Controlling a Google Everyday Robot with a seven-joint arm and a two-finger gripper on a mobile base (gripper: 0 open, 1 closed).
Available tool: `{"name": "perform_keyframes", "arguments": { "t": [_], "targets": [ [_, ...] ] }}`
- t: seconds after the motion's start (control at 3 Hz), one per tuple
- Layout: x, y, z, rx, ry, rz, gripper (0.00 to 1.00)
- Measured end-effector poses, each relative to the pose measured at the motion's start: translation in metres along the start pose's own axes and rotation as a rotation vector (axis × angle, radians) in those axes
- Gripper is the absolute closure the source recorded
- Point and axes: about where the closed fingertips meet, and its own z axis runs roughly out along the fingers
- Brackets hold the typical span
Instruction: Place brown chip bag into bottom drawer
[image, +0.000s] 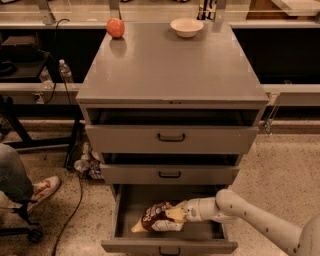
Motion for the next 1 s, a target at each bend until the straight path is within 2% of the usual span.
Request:
{"name": "perform_keyframes", "arguments": {
  "t": [0.33,0.67,1.0],
  "targets": [
    [0.002,-0.006,0.003,-0.04,-0.014,0.013,0.51],
    [0.003,-0.01,-0.003,-0.051,-0.026,0.018,0.28],
    [-0.003,-0.017,-0.024,-0.025,-0.056,0.014,0.05]
  ]
}}
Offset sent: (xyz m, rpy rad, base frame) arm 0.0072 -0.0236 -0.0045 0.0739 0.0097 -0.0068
